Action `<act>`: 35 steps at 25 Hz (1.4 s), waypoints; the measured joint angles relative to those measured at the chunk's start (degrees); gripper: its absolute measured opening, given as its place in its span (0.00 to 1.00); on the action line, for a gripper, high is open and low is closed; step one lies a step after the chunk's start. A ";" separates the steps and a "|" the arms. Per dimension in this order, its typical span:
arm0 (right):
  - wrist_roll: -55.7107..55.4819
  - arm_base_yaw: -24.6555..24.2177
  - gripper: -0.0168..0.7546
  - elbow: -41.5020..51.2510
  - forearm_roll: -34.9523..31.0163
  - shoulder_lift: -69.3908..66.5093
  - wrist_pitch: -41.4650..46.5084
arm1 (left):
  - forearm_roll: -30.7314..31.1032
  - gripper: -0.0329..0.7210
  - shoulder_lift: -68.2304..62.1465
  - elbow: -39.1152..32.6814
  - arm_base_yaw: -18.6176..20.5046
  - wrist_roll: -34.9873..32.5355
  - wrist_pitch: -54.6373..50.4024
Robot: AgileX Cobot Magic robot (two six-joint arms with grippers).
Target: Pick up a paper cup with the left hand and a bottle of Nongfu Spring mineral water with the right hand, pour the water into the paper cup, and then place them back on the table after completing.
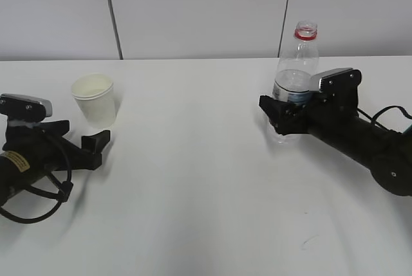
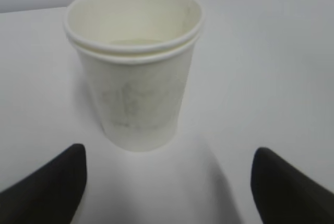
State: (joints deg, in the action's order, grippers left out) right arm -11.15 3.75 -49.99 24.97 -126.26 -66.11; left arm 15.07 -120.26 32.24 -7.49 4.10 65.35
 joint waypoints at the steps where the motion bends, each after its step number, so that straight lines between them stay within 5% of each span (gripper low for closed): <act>1: 0.00 0.00 0.88 0.21 0.11 0.00 0.00 | 0.00 0.82 0.00 -0.40 0.00 0.00 -0.05; 35: 1.20 0.00 0.86 19.17 -6.67 13.64 0.35 | 1.37 0.82 3.97 -3.01 0.00 0.00 0.09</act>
State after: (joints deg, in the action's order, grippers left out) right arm -9.94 3.75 -30.82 18.30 -112.62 -65.75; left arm 16.44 -116.29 29.23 -7.49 4.10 65.43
